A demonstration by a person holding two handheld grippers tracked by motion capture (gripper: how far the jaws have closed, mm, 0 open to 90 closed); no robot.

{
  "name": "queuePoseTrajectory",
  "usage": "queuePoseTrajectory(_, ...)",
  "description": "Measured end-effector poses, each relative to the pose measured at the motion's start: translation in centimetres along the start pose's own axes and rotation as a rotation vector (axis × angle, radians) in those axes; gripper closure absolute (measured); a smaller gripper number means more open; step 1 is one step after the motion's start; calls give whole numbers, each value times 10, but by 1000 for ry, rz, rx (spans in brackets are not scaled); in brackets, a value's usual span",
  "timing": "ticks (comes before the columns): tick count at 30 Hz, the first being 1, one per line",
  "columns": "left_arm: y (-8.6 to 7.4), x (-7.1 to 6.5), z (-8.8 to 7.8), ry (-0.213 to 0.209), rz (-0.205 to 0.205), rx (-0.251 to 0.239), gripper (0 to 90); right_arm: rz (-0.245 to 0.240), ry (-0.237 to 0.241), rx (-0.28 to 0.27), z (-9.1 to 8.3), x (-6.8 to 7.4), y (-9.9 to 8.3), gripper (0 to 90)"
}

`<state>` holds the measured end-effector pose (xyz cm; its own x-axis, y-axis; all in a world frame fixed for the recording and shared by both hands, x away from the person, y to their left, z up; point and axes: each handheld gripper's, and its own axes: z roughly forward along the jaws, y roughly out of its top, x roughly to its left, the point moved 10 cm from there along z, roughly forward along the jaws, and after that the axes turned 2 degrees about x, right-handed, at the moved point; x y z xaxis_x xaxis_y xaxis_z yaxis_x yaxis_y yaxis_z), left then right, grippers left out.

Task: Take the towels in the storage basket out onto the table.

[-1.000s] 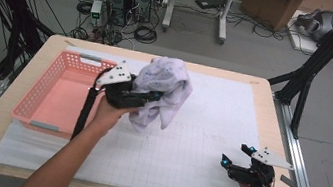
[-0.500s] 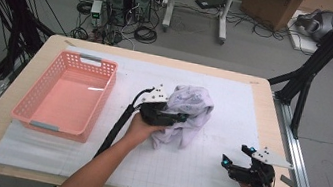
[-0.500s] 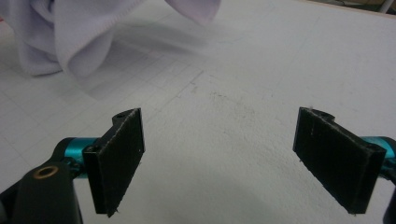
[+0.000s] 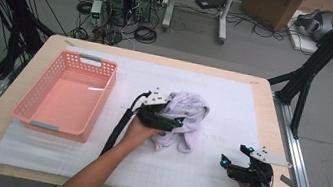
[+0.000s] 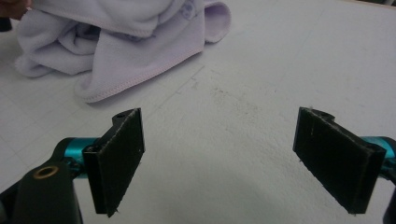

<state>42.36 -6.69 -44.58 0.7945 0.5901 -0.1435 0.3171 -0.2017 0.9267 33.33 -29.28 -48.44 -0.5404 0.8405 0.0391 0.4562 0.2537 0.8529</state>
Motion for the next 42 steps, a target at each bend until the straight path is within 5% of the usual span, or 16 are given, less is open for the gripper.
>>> queuePoseTrajectory(7,2,10,-44,35,-8,-79,197,2,-3,-1,1,-1,1,155)
queuePoseTrajectory(15,-25,15,-81,33,-45,-86,197,6,-7,-3,1,0,2,156)
queuePoseTrajectory(25,-41,9,-95,19,-43,-103,203,1,-4,10,4,2,2,156)
queuePoseTrajectory(36,-39,11,-96,36,-16,-119,206,17,4,22,8,10,2,156)
queuePoseTrajectory(42,-42,11,-96,31,-35,-109,213,29,1,39,12,7,1,156)
